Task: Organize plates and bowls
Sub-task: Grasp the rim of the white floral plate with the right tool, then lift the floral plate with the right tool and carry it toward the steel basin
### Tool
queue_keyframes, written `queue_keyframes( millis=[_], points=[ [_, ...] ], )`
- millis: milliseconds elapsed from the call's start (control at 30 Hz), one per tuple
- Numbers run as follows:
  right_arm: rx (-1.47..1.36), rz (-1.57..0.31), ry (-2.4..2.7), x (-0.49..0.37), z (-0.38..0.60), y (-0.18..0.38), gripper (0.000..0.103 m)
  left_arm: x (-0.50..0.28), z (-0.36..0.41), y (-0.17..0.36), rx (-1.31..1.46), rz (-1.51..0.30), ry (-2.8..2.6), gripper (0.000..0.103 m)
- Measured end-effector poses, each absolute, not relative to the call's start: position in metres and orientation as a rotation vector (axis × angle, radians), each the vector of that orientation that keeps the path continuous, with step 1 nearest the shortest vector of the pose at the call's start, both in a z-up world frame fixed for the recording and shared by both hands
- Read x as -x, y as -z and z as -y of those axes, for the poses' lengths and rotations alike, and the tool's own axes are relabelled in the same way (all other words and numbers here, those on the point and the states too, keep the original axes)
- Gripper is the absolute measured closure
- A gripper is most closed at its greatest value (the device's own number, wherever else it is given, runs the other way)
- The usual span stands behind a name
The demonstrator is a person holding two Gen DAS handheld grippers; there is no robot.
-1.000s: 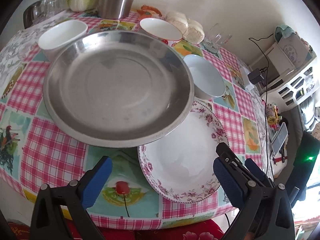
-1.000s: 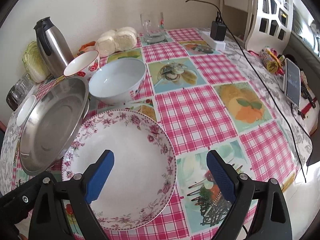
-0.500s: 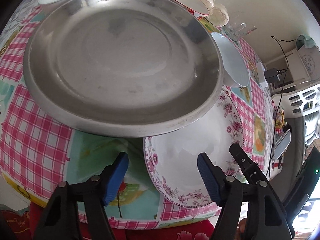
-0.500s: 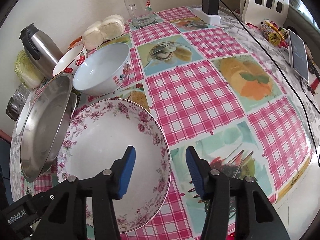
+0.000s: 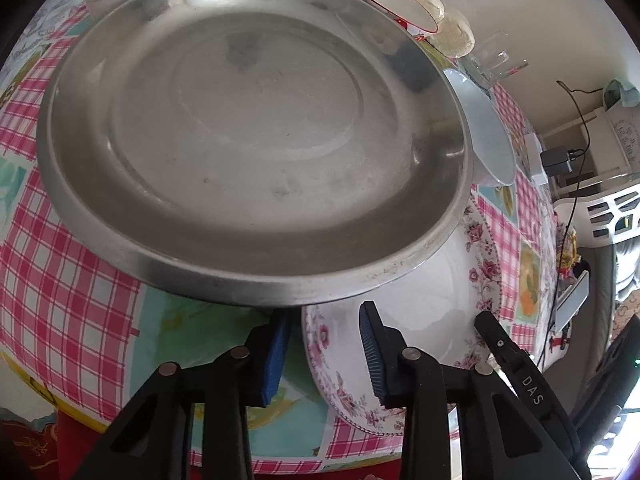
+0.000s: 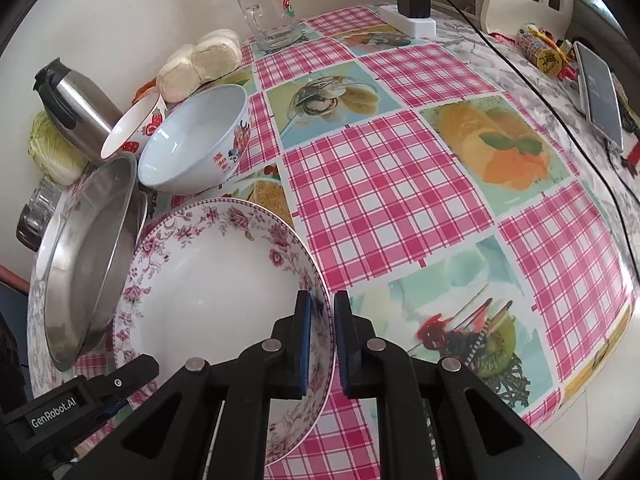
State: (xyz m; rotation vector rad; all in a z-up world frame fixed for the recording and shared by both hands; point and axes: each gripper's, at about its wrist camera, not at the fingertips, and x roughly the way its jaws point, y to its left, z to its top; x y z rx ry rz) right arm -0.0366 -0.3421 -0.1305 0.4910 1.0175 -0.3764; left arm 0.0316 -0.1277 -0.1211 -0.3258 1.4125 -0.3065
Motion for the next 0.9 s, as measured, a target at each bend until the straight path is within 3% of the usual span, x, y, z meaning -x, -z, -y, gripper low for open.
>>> queue_keyframes(
  millis=[233,600,900],
  points=[
    [-0.503,-1.032,0.456,0.050,0.354,0.130,0.092,-0.028,0.149,0.122,0.261,-1.414,0.313,0.070],
    [-0.672,-0.993,0.441,0.063,0.381,0.136,0.091,-0.026,0.170,0.131,0.299,-1.427,0.404,0.080],
    [-0.774,-0.956,0.402,0.058,0.392,0.143,0.086,-0.038,0.174,0.132,0.307,-1.395,0.415,0.080]
  ],
)
